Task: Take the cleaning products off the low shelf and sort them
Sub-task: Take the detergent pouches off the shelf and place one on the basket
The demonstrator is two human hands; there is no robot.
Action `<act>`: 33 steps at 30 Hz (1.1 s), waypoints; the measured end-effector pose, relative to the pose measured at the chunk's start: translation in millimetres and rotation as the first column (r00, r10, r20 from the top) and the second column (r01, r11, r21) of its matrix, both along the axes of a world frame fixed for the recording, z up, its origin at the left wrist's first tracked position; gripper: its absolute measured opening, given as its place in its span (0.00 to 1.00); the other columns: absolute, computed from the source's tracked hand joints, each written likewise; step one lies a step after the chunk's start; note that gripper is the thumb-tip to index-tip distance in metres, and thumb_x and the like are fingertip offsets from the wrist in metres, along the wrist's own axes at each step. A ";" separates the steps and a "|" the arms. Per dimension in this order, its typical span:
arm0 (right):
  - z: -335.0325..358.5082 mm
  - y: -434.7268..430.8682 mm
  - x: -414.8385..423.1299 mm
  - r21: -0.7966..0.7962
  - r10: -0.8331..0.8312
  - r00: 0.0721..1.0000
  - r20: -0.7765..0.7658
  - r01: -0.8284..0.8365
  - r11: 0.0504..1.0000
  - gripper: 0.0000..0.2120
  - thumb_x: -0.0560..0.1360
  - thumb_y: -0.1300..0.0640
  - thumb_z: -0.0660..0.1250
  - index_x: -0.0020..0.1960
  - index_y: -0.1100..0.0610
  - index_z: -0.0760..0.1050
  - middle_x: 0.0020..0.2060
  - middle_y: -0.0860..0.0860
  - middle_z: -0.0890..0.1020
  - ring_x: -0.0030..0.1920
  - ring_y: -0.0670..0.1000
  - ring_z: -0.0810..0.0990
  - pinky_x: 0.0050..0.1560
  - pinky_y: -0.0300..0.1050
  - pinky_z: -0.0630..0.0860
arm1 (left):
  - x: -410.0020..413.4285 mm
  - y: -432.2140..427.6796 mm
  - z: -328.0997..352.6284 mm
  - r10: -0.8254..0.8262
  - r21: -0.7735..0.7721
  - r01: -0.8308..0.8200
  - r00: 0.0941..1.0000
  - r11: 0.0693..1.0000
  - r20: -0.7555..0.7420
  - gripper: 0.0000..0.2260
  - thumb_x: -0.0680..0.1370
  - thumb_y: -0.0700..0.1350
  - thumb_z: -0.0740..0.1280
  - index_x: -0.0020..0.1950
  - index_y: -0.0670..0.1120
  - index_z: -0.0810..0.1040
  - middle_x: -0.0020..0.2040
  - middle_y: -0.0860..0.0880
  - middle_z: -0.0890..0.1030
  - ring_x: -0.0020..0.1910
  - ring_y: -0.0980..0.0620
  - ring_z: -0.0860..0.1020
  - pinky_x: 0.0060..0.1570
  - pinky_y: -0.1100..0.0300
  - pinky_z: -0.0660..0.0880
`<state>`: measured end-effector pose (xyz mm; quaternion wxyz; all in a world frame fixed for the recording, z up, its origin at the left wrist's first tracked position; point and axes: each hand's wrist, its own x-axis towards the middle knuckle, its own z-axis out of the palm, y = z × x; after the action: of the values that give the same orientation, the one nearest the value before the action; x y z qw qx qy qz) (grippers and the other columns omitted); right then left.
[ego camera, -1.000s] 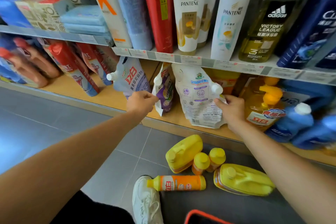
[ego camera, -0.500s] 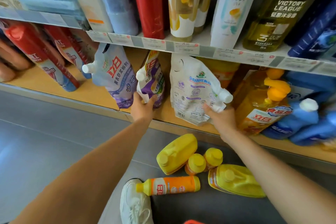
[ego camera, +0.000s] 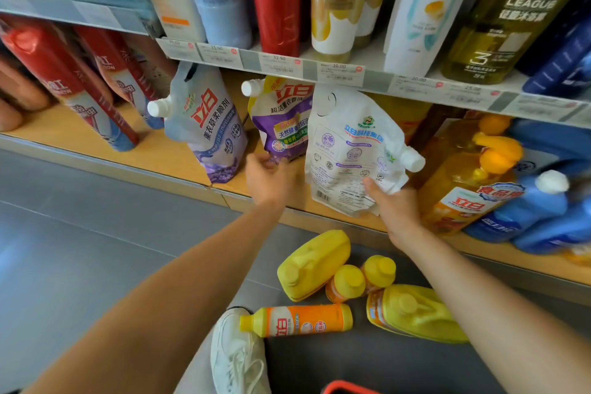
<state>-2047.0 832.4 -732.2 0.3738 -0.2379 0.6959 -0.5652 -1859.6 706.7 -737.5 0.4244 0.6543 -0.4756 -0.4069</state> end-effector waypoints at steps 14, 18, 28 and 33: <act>6.7 21.0 44.3 -0.054 0.355 0.918 -0.177 -0.369 0.928 0.37 0.70 0.73 0.73 0.74 0.50 0.69 0.57 0.45 0.83 0.54 0.40 0.81 0.55 0.41 0.81 | -9.0 17.4 51.2 -0.788 0.052 0.847 0.514 0.530 -0.339 0.33 0.65 0.49 0.71 0.70 0.47 0.72 0.64 0.54 0.81 0.65 0.52 0.76 0.62 0.59 0.76; 16.7 13.9 24.3 0.028 0.364 0.909 -0.203 -0.367 0.930 0.35 0.73 0.67 0.75 0.75 0.48 0.69 0.56 0.44 0.80 0.53 0.40 0.81 0.51 0.34 0.79 | 21.3 27.8 28.3 -0.723 0.049 0.734 0.676 0.677 -0.145 0.32 0.64 0.51 0.71 0.69 0.53 0.74 0.69 0.47 0.76 0.67 0.46 0.74 0.66 0.45 0.74; 16.6 2.0 23.3 0.053 0.487 0.839 -0.242 -0.490 0.870 0.33 0.76 0.71 0.69 0.77 0.51 0.67 0.59 0.55 0.76 0.59 0.54 0.80 0.52 0.35 0.78 | 3.4 54.2 19.8 -0.660 -0.244 0.627 0.747 0.740 -0.083 0.16 0.80 0.43 0.70 0.67 0.52 0.75 0.63 0.52 0.81 0.63 0.51 0.80 0.57 0.51 0.82; 15.0 -20.1 10.7 0.121 0.403 0.846 -0.350 -0.386 0.915 0.28 0.74 0.61 0.75 0.72 0.51 0.72 0.64 0.53 0.73 0.60 0.52 0.77 0.56 0.44 0.77 | 25.4 21.5 27.0 -0.530 -0.247 0.493 0.840 0.835 -0.116 0.14 0.82 0.39 0.66 0.68 0.43 0.74 0.62 0.45 0.82 0.61 0.48 0.81 0.57 0.50 0.81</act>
<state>-2036.2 812.3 -717.2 0.3501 -0.4685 0.7025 -0.4055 -1834.2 728.3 -710.5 0.4064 0.4156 -0.6331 -0.5111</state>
